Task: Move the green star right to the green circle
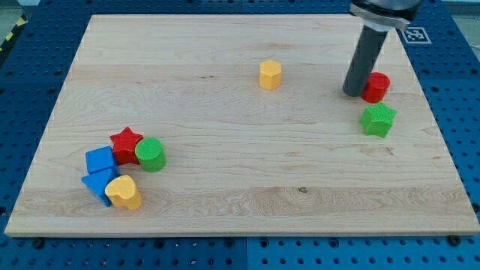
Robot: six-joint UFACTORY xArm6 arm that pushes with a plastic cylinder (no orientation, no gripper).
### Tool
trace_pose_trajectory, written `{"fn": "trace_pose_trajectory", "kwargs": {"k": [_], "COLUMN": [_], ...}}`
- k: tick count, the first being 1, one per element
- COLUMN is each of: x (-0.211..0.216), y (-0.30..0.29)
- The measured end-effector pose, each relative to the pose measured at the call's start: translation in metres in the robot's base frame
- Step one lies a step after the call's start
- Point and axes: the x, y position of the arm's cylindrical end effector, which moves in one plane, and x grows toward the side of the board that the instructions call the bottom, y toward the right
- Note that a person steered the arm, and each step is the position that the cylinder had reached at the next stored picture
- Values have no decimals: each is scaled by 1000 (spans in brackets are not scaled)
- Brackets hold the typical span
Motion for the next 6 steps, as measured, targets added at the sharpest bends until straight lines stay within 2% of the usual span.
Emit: {"fn": "trace_pose_trajectory", "kwargs": {"k": [1, 4, 6], "x": [3, 99, 82], "y": [2, 21, 40]}}
